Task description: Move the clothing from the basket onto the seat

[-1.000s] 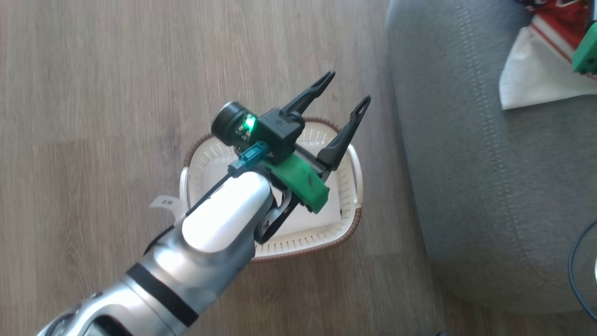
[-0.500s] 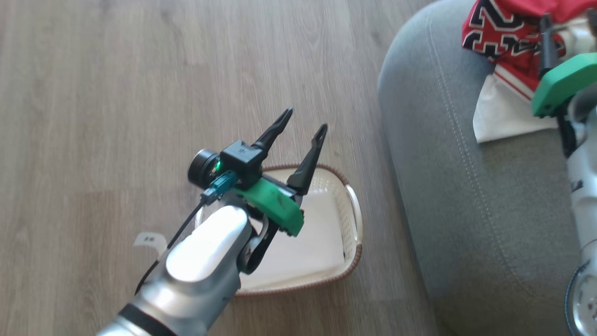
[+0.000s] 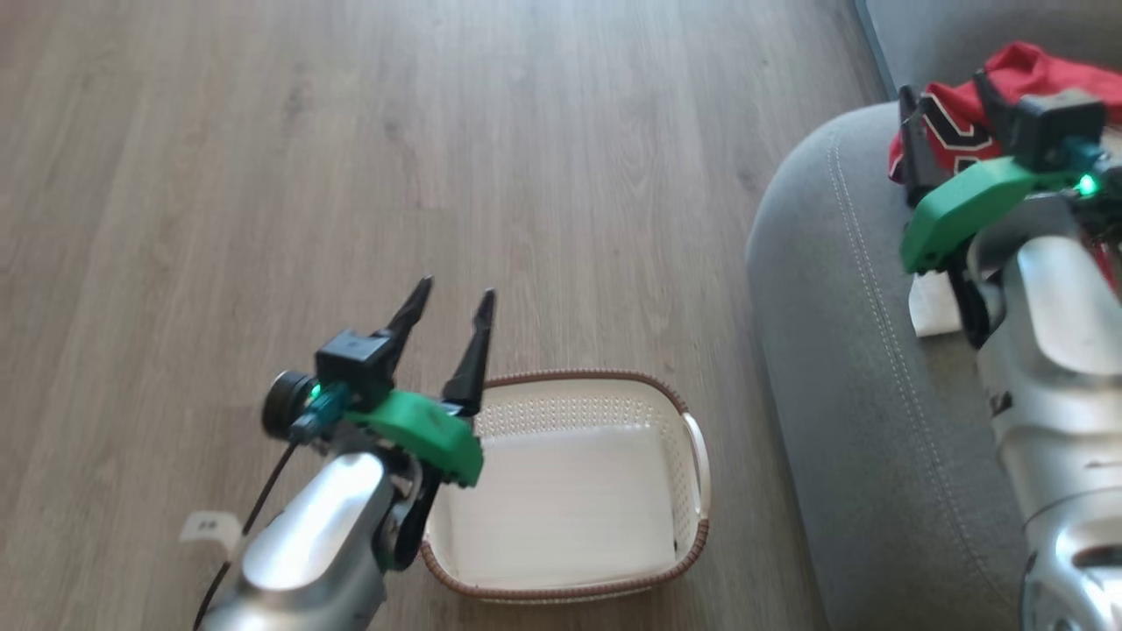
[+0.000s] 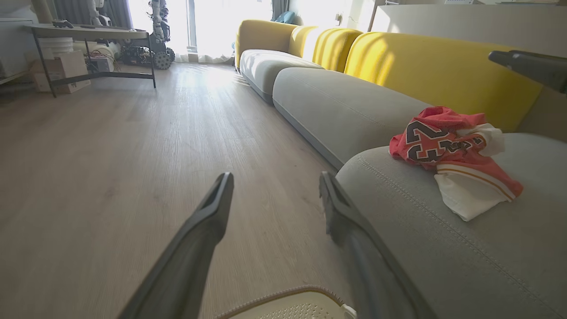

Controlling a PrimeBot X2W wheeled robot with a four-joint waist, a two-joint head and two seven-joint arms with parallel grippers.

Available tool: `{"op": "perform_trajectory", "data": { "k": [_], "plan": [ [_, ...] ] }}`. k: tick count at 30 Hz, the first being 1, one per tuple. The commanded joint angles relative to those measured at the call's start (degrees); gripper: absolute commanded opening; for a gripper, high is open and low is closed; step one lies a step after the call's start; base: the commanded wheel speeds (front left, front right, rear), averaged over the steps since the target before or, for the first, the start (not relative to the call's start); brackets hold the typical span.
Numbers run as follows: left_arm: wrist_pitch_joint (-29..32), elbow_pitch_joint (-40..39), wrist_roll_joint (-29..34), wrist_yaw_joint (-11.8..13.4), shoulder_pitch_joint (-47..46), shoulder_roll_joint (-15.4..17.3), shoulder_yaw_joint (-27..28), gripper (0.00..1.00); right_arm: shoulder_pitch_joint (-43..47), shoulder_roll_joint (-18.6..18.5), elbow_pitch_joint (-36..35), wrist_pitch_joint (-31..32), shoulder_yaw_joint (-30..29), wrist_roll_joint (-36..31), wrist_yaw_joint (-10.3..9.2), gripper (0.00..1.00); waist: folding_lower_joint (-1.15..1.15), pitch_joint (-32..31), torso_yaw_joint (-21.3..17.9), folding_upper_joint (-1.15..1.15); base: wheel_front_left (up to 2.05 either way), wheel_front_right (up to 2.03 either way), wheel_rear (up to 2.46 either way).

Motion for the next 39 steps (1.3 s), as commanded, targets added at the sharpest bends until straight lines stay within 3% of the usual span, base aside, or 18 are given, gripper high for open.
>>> {"op": "perform_trajectory", "data": {
  "k": [1,10,20,29,39],
  "plan": [
    [-0.7,-1.8,-0.5,0.8,-0.5,1.7,3.0,1.0,0.4,1.2,-3.0,-0.5,1.3,0.8,-0.02,1.0,0.0,-1.0,1.0,0.0,0.0,0.0,0.0],
    [-0.7,-5.4,-0.2,4.5,6.8,3.7,9.2,1.0,12.8,5.1,-15.7,-0.5,1.7,2.6,-0.02,1.0,0.0,-3.3,2.4,0.0,0.0,0.0,0.0],
    [-0.7,-7.4,0.2,6.2,12.4,5.0,11.7,1.0,26.2,6.9,-28.5,-0.5,1.8,5.0,-0.02,1.0,0.0,-4.8,1.6,0.0,0.0,0.0,0.0],
    [-0.7,-13.7,0.9,8.3,20.5,7.4,14.7,1.0,35.7,6.9,-35.7,-0.1,5.6,8.5,-0.02,1.0,0.0,-5.5,1.0,0.0,0.0,0.0,0.0],
    [-0.7,-21.6,1.4,10.9,29.1,9.2,19.3,1.0,40.4,6.9,-40.7,0.4,6.2,9.6,-0.02,1.0,0.0,-5.7,1.6,0.0,0.0,0.0,0.0]
  ]
}}
